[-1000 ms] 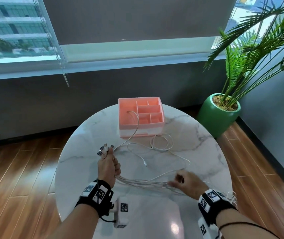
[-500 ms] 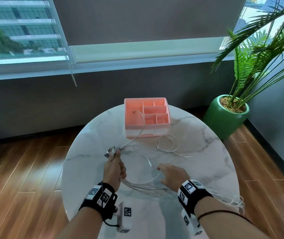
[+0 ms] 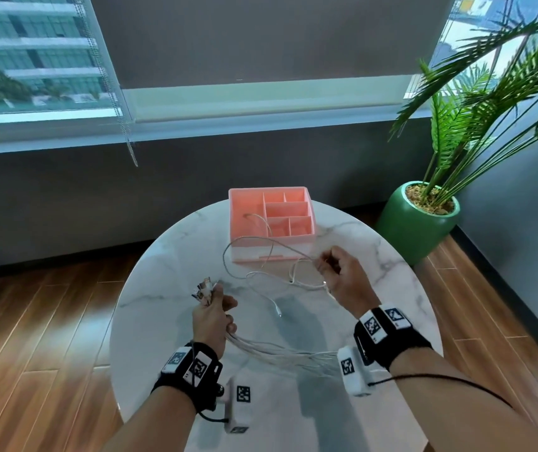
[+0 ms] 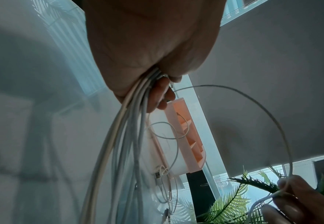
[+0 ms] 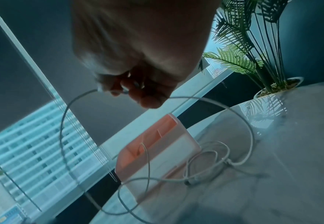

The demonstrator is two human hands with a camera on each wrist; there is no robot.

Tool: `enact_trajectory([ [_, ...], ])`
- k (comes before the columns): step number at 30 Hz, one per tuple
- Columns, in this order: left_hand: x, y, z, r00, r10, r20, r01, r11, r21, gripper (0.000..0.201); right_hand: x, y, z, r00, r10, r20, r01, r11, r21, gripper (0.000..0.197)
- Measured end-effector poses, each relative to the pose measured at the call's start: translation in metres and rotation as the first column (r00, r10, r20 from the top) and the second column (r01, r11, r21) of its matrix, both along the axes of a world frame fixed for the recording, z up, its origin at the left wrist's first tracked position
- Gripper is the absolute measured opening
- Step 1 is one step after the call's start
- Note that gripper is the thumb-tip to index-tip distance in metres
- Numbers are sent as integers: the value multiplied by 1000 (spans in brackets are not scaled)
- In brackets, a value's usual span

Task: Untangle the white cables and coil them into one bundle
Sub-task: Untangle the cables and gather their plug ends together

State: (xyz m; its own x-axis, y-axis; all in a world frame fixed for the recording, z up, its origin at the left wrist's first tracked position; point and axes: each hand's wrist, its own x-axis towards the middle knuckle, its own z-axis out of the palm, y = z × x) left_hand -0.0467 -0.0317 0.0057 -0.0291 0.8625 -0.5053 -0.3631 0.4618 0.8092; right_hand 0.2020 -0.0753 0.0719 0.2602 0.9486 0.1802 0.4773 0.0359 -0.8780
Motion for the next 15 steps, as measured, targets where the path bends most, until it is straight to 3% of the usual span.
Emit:
enact_trajectory([
  [3,3,6,7,993,-30,115,32,999,-21,25,-1,-9,10,978,168,-125,-182,978,-107,18],
  [7,8,15,20,960,-37,277,51,998,-44,35,8,-23,-14,941,337,0,-308,861,-405,13],
  [11,8,23,32,933,44,358,-31,999,-42,31,38,-42,-44,926,328,187,-161,791,-590,16],
  [15,5,21,31,936,-5,352,-15,998,54,33,72,-61,-66,926,230,301,38,734,-678,16],
])
